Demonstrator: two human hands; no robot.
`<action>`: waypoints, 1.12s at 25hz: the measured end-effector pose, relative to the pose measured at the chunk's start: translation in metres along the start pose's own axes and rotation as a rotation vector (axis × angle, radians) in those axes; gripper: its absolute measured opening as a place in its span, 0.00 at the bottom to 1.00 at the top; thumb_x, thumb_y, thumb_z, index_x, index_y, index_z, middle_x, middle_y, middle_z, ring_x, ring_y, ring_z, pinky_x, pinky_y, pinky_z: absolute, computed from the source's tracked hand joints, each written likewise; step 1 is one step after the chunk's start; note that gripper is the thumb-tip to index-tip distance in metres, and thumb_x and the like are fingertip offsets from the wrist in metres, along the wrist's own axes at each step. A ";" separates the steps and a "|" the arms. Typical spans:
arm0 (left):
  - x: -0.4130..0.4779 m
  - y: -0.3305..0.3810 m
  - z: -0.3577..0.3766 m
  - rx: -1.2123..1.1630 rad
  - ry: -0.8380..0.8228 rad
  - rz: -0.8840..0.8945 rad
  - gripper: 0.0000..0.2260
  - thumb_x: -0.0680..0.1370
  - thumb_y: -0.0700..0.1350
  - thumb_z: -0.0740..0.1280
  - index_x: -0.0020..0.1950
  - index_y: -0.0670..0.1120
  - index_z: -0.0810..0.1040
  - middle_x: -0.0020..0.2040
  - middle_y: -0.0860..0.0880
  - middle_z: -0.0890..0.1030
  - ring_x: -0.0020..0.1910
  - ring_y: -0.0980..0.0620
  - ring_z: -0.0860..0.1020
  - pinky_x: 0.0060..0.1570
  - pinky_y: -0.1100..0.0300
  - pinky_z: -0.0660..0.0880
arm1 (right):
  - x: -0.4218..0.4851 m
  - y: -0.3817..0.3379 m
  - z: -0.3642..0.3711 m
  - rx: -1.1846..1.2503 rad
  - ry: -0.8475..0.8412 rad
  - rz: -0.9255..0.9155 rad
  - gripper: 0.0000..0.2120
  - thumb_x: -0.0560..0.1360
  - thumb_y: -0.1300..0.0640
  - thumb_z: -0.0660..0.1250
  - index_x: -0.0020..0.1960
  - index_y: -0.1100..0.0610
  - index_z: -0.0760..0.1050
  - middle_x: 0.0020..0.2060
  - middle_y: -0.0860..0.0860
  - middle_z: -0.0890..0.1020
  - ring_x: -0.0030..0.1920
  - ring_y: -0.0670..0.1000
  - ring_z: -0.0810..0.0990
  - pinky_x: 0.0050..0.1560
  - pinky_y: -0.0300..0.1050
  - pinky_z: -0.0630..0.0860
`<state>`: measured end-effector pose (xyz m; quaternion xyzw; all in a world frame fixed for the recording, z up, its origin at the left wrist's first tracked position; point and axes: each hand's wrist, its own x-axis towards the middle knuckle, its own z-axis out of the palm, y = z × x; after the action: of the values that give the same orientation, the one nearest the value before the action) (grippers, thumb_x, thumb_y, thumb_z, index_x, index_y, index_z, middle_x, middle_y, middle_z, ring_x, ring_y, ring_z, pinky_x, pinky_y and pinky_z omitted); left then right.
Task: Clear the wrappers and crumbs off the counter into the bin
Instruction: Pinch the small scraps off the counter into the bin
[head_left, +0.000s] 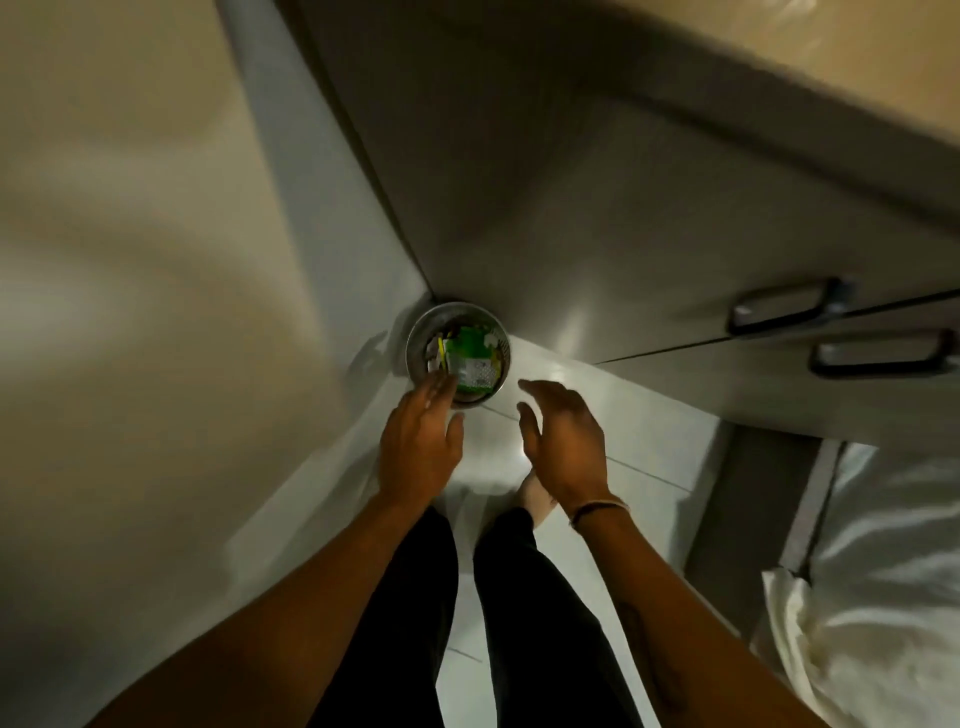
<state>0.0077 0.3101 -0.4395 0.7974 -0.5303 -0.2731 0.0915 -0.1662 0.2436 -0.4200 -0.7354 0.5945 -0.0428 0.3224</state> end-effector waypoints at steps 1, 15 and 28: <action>-0.010 0.010 -0.006 0.001 -0.002 0.017 0.25 0.82 0.46 0.70 0.79 0.44 0.72 0.77 0.41 0.76 0.74 0.38 0.76 0.70 0.43 0.77 | -0.009 -0.004 -0.010 0.004 0.020 -0.008 0.17 0.83 0.53 0.68 0.71 0.55 0.79 0.65 0.54 0.85 0.65 0.57 0.83 0.66 0.52 0.81; -0.041 0.191 -0.229 0.026 0.416 0.509 0.35 0.86 0.63 0.54 0.87 0.45 0.53 0.88 0.42 0.49 0.87 0.41 0.47 0.85 0.40 0.51 | -0.080 -0.108 -0.250 -0.145 0.697 -0.181 0.29 0.87 0.40 0.56 0.84 0.52 0.61 0.85 0.53 0.62 0.85 0.56 0.59 0.83 0.55 0.62; 0.124 0.405 -0.258 0.335 0.134 0.640 0.40 0.84 0.68 0.50 0.87 0.46 0.41 0.87 0.43 0.38 0.87 0.46 0.39 0.82 0.50 0.38 | 0.098 -0.003 -0.497 -0.387 0.560 0.147 0.36 0.86 0.41 0.59 0.86 0.54 0.50 0.86 0.60 0.51 0.87 0.63 0.48 0.86 0.63 0.54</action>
<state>-0.1411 -0.0088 -0.0895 0.6109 -0.7833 -0.0873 0.0749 -0.3569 -0.0554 -0.0575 -0.6979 0.7083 -0.1058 0.0035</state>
